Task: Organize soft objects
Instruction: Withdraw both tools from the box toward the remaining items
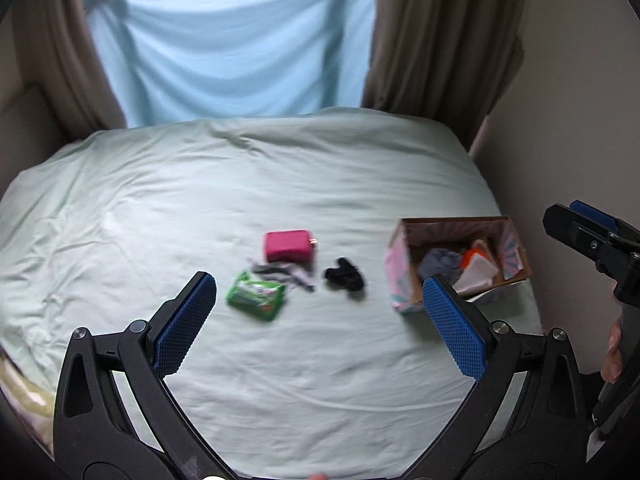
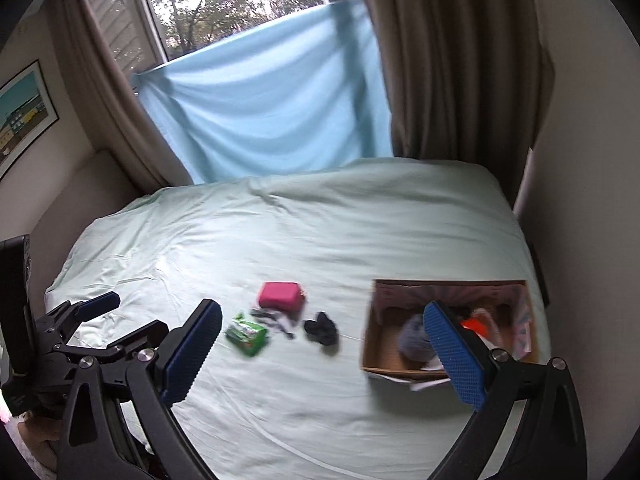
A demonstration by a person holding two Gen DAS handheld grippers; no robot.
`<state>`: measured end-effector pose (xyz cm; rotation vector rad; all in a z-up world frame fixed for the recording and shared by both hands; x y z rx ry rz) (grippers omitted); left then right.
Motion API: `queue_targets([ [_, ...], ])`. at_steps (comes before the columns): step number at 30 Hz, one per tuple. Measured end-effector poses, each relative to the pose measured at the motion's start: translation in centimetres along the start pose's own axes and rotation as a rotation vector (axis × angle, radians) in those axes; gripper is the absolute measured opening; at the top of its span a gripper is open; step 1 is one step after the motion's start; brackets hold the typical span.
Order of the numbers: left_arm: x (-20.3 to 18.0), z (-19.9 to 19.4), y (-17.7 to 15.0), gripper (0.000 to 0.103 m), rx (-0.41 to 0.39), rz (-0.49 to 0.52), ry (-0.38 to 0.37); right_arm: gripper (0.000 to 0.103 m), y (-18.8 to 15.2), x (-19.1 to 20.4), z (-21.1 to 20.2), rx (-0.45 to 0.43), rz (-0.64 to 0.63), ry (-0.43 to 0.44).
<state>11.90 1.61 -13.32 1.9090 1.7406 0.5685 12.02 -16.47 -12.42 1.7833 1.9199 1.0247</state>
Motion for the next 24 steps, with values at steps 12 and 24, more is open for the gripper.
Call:
queue_targets([
  [12,13.6,2.2,-1.7,0.103,0.081,-0.121,0.015,0.101,-0.8,9.8,5.3,0.04,-0.004,-0.011],
  [24,19.3,11.8,-3.2,0.103,0.265,-0.216,-0.049,0.101,-1.6,12.6,14.1,0.128,0.077,-0.043],
])
Point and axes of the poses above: each gripper's, at about its wrist camera, not at the fingertips, and z roughly the way its jaws point, x to its left, y to its top, the point moved 6 cm from there along z, roughly the way its jaws point, and after that the axes turned 2 degrees about y, right-handed, at the moved point
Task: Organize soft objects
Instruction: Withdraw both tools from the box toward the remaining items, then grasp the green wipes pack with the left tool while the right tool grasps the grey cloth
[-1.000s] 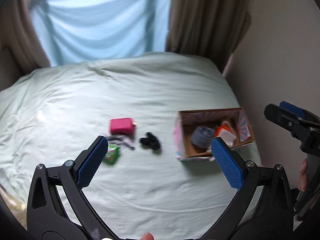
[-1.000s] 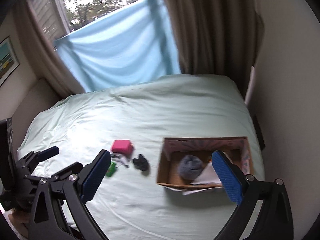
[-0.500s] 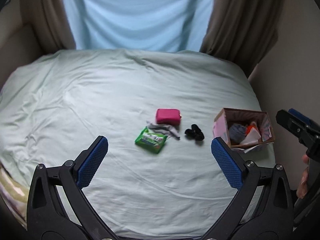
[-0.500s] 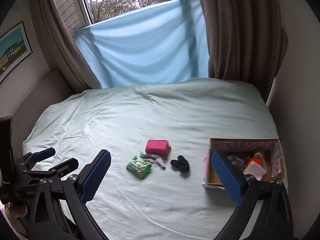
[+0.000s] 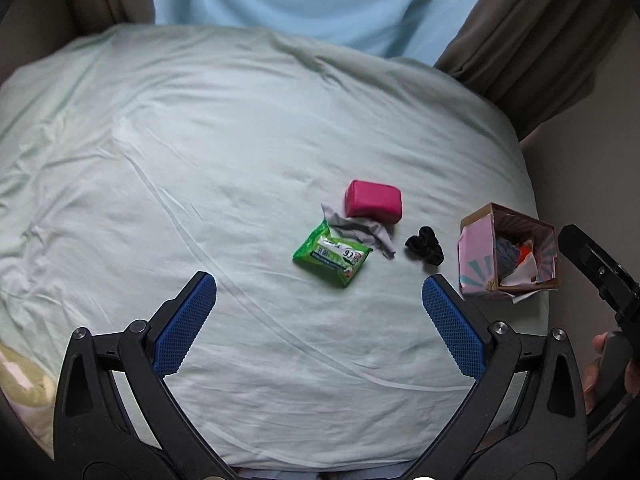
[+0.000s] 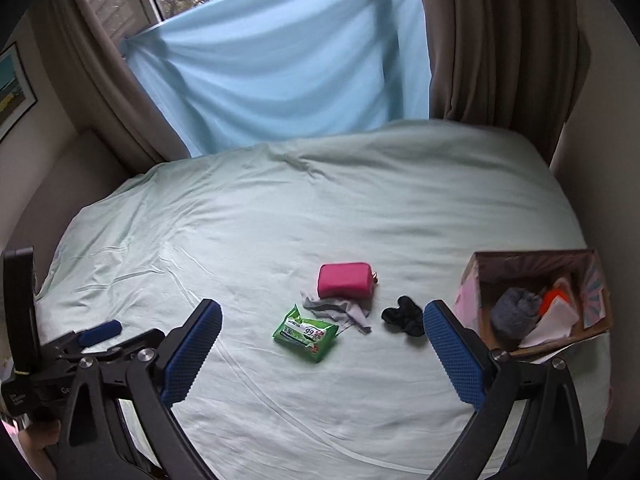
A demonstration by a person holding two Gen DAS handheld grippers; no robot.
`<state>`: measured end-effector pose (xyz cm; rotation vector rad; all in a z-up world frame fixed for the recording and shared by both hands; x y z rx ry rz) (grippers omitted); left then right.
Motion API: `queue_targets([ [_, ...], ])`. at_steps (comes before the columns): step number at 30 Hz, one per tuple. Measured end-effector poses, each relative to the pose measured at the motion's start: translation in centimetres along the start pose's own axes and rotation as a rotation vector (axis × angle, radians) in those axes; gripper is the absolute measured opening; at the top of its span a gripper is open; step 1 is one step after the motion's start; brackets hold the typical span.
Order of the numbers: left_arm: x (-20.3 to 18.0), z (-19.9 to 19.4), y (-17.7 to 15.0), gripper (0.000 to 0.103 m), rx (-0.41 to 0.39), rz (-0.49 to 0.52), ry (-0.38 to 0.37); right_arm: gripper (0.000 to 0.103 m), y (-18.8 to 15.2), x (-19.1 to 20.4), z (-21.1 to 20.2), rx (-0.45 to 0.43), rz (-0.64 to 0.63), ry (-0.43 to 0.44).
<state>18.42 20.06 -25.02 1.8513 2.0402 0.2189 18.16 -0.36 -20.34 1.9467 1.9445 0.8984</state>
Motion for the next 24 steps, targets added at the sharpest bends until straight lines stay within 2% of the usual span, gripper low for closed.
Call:
queue_targets([
  [7,0.2,7.0,-0.3,0.103,0.126,-0.105,-0.05,0.101,-0.1,-0.9,5.6,0.064,-0.018,-0.004],
  [14,-0.7,13.8,-1.0,0.102,0.216,-0.193,-0.081,0.101,-0.5,-3.1,13.1,0.208,-0.062,0.046],
  [19,-0.6,18.7,-1.6,0.102,0.273,-0.298,-0.09,0.1,-1.7,-4.3,18.7,0.307,-0.081,0.073],
  [21,-0.3,20.1,-1.8,0.099,0.285,-0.332,-0.103,0.099,-2.1,-4.8,20.4,0.337,-0.068,0.085],
  [23,-0.4,21.8,-2.1,0.09,0.307,-0.36,-0.145,0.097,-2.6,-5.4,22.3,0.368,-0.052,0.102],
  [24,-0.4,22.4,-2.2,0.089,0.314,-0.366,-0.147,0.096,-2.8,-5.6,23.1,0.381,-0.05,0.102],
])
Point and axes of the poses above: each gripper's, at about its wrist camera, not at the fingertips, and z roughly the way its jaws point, x to its left, y to its top, the point moved 6 cm from there along z, roughly the way its jaws point, and after that the axes turned 2 degrees about y, right-handed, at the moved point
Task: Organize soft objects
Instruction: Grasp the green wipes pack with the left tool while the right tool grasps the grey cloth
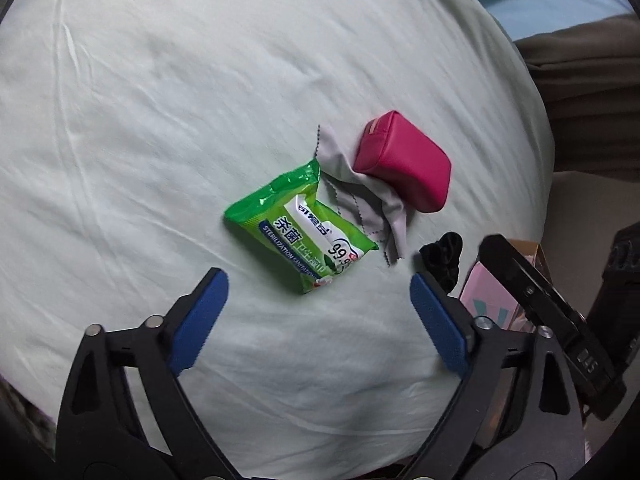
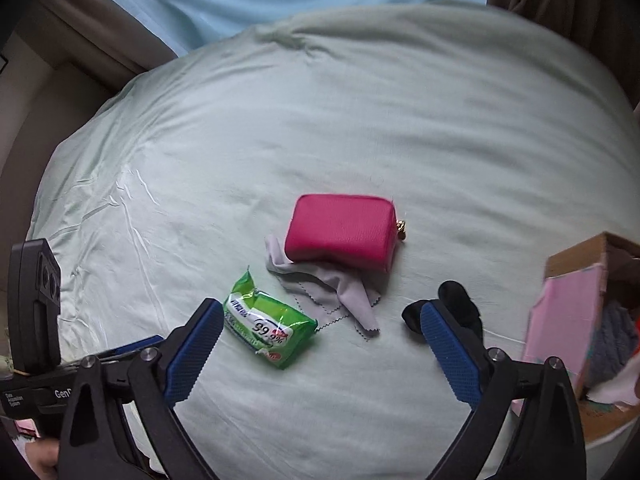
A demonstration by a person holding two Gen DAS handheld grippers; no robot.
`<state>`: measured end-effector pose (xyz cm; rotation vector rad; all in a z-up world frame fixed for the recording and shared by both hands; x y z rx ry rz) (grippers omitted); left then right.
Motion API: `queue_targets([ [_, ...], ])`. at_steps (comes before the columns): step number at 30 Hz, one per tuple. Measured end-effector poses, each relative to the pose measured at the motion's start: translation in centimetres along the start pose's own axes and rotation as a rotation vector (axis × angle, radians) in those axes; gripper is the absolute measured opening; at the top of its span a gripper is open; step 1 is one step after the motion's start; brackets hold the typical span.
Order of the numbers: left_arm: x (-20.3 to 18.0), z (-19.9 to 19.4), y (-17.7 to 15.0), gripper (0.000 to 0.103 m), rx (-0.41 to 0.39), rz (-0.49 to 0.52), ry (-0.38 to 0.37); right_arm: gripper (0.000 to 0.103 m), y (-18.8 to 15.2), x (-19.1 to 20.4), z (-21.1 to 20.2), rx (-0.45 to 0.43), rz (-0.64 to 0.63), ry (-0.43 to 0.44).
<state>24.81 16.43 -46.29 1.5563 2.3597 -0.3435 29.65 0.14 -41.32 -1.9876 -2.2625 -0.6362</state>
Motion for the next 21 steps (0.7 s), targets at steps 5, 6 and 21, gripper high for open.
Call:
queue_targets([
  [5,0.6,2.6,0.6,0.089,0.009,-0.093,-0.044,0.086,0.2,-1.4,3.7,0.066,-0.011,0.012],
  [6,0.8,2.9,0.8,0.089,0.011,-0.114,-0.055,0.085,0.1,-1.5,4.1,0.073,-0.02,0.009],
  [21,0.9,9.2,2.3,0.076,0.097,-0.225,-0.018,0.06,-1.1,-0.6,9.4,0.063,-0.183,-0.014],
])
Point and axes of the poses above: each gripper's, at about its wrist camera, not at the fingertips, and z roughly the way its jaws point, x to its left, y to its top, the point moved 6 cm from there along z, roughly the way its jaws point, and after that the axes turned 2 degrees about y, right-handed, at the moved point
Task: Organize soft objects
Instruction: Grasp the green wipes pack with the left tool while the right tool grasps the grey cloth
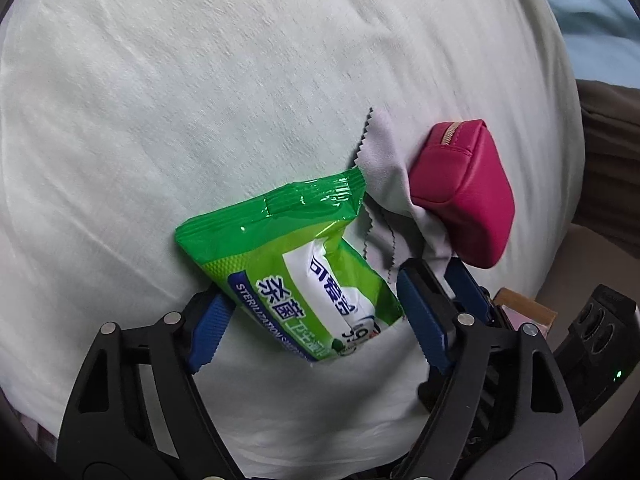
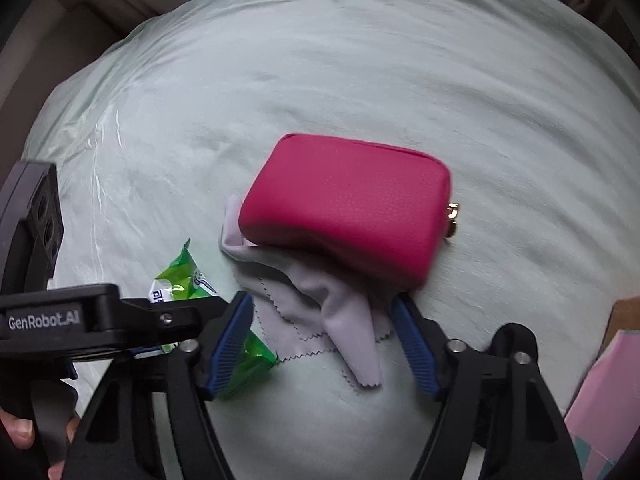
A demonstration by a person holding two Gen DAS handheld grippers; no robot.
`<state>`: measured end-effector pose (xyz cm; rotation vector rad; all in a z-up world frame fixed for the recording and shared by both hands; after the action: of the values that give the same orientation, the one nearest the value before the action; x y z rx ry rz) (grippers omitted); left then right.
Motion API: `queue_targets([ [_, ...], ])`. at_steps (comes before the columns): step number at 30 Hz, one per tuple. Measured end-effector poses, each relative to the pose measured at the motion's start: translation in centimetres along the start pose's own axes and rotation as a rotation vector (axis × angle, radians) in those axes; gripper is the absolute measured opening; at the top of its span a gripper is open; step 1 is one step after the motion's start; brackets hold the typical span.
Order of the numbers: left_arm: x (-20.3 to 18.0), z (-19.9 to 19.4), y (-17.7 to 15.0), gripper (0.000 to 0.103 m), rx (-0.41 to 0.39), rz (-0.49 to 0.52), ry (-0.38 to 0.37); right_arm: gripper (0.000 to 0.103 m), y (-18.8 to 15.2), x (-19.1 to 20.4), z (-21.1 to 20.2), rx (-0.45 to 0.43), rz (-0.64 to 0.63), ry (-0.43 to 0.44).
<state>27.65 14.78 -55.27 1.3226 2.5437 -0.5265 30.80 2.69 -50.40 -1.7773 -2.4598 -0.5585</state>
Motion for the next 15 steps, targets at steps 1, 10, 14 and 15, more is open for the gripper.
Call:
queue_targets([
  [1,0.1,0.1,0.0,0.074,-0.001,-0.002,0.007,0.057,0.0,0.2,0.3,-0.001,-0.004,-0.002],
  [10,-0.7,-0.3,0.2,0.049,-0.021,0.02,0.054,0.031,-0.3,0.9,1.0,-0.004,-0.125,-0.116],
  [14,-1.3,-1.0,0.6,0.044,-0.027,0.038,0.047,0.021,0.0,0.7,0.9,-0.005,-0.119,-0.127],
  [15,-1.5,-1.1,0.6,0.044,-0.03,0.042,0.045,0.017,-0.1,0.6,0.8,-0.008,-0.109,-0.124],
])
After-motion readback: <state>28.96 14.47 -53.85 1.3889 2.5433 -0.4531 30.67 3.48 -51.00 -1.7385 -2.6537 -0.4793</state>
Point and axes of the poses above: each gripper's, at about its wrist camera, not at the fingertips, and z roughly the way its jaws point, x to its left, y to its top, the point moved 6 cm from there along z, roughly the way its jaws point, and after that the axes turned 2 degrees about y, right-handed, at the moved point
